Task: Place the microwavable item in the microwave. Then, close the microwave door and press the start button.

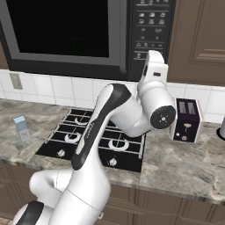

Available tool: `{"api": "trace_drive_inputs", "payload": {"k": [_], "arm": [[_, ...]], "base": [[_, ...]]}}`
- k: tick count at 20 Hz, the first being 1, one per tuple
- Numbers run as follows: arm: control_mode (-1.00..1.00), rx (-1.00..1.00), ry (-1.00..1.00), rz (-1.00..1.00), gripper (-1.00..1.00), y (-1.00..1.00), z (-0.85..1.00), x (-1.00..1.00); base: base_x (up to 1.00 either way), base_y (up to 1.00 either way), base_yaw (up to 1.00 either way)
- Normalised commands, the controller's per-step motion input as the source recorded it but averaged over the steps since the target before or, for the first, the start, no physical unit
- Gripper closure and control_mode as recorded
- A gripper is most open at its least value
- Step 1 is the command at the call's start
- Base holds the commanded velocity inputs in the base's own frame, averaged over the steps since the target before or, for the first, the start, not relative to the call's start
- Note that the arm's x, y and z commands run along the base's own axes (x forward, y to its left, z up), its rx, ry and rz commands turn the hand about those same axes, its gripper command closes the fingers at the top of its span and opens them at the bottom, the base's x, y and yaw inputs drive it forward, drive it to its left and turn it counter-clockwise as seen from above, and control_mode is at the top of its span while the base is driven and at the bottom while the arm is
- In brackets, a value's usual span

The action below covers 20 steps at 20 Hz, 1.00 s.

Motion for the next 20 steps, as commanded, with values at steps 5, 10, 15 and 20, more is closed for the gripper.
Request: {"api": "trace_drive_inputs", "payload": {"k": [5, 10, 15, 20], "arm": [[-1.0, 0.03, 0.0, 0.0, -1.0, -0.04, 0.0, 0.44], [-1.0, 0.02, 0.0, 0.0, -1.0, -0.27, 0.0, 0.15], [-1.0, 0.02, 0.0, 0.0, -1.0, -0.24, 0.0, 0.04], [-1.0, 0.02, 0.0, 0.0, -1.0, -0.09, 0.0, 0.24]], "base": [[0.0, 0.0, 0.0], [0.0, 0.0, 0.0], [0.0, 0.0, 0.0], [0.0, 0.0, 0.0]]}}
